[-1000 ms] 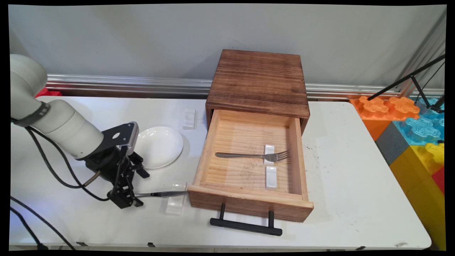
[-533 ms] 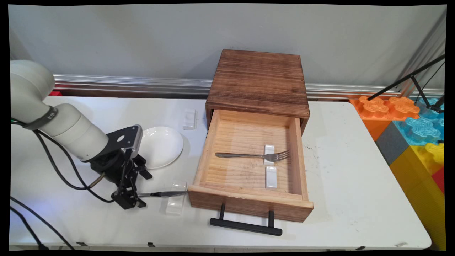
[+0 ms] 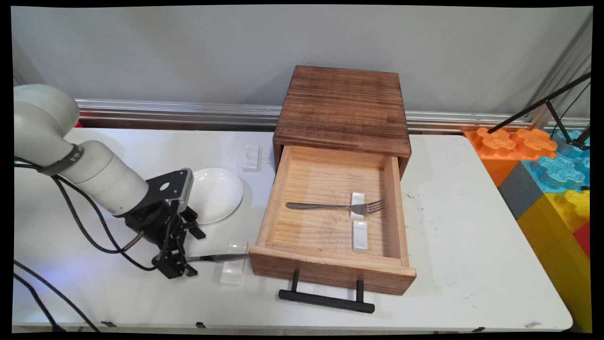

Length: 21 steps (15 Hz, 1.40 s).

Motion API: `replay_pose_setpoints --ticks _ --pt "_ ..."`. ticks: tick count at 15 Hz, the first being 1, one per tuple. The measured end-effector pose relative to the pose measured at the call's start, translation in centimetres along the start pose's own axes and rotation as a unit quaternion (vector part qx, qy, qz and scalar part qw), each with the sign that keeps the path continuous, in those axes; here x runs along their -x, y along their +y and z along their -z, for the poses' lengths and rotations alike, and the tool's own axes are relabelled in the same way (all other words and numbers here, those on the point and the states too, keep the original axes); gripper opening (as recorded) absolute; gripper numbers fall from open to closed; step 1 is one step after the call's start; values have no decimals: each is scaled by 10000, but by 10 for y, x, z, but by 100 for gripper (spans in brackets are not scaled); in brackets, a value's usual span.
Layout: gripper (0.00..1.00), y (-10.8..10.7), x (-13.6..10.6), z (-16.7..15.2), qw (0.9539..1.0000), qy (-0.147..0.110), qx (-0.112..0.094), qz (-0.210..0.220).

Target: Pick up the knife from the right of the white plate, then place the picked object into the drawer

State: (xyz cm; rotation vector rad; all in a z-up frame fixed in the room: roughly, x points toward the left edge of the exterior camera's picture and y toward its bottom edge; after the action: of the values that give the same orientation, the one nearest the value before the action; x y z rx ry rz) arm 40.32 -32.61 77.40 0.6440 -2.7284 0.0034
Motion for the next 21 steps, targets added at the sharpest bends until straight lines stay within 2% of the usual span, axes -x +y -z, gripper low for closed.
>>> replay_pose_setpoints --ticks 4,5,14,21 --pt "100 -2 0 -3 10000 -2 0 -63" --pt "0 -2 0 -3 10000 1 -2 -78" --pt "0 -3 1 1 9999 -44 15 -150" --pt "0 -3 -3 34 9998 -86 56 -152"
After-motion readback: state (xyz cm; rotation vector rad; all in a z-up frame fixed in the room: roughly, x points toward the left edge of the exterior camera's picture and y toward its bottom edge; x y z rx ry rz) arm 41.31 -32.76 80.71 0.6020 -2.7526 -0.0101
